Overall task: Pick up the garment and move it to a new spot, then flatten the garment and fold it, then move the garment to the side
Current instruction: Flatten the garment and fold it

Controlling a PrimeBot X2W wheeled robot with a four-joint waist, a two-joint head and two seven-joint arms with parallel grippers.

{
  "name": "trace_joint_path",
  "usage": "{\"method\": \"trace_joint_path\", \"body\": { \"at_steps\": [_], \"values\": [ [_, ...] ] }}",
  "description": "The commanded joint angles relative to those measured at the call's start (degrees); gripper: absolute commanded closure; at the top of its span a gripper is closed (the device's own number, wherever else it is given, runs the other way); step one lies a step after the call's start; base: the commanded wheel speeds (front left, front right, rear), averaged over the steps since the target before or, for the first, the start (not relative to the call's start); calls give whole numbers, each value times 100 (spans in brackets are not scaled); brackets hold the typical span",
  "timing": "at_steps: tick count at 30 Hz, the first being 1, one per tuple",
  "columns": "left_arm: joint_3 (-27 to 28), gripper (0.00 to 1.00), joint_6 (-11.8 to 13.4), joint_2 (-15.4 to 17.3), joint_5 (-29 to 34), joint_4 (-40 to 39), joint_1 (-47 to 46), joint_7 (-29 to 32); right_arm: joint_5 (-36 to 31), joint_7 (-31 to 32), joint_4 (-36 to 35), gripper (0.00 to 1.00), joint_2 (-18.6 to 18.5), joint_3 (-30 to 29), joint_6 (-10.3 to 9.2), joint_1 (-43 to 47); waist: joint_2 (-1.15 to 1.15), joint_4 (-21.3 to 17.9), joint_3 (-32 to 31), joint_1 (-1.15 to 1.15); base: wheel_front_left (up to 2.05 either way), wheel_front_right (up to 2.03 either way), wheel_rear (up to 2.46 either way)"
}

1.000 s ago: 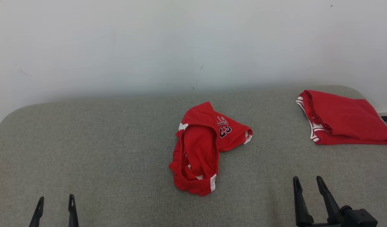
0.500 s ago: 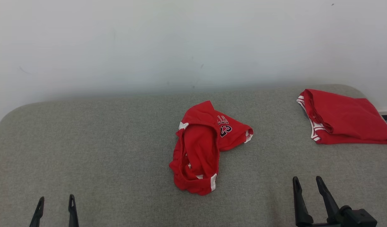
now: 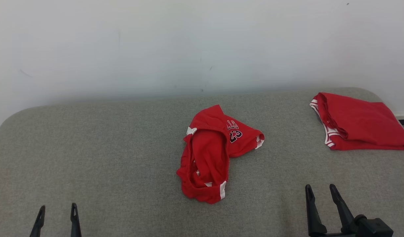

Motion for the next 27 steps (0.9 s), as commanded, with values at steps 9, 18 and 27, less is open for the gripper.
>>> {"method": "trace_joint_path", "body": {
  "at_steps": [9,18,27],
  "values": [
    [40,0,-44,-33,100,-10,20,-16,24,-1,7,0,-6,28,-16,37,0,-23,14,0,0,0,0],
    [-455,0,-356,-149,206,199,-479,-16,51,-1,13,0,-34,82,-16,-68,0,-192,176,0,0,0,0],
    [-1495,0,-738,-351,398,881,-1659,-16,94,-1,-9,0,-8,194,-16,-296,0,-656,689,0,0,0,0]
  ]
}}
